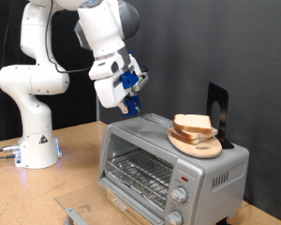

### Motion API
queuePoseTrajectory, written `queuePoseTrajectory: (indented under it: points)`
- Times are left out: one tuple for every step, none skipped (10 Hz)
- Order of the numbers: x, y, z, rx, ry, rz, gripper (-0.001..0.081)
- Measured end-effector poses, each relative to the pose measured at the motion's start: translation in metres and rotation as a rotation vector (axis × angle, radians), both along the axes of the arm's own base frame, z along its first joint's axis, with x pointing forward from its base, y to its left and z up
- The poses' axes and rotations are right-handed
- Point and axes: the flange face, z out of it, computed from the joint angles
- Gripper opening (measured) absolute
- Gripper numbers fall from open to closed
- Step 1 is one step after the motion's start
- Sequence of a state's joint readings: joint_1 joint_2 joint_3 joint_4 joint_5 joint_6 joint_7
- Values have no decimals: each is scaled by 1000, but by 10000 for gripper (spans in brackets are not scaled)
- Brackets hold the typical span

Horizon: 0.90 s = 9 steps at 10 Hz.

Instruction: Make a piece of toast with the oven

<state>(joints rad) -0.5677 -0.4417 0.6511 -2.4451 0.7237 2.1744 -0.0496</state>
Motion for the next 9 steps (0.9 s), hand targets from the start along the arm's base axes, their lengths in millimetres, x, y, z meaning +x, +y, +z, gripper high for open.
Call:
queuePoseTrajectory:
  points:
    - [0, 0, 1, 2, -2, 0, 485]
    - [1, 0, 2, 5, -5, -1, 485]
    - [1, 0, 3, 7, -7, -2, 485]
    - [2, 0, 4, 9, -9, -3, 485]
    - [2, 0, 5, 10, -11, -3, 485]
    - [2, 0, 6, 11, -13, -4, 485]
    - [3, -1, 7, 12, -16, -5, 485]
    - [3, -2, 8, 13, -18, -6, 485]
    - [4, -1, 9, 14, -20, -6, 485]
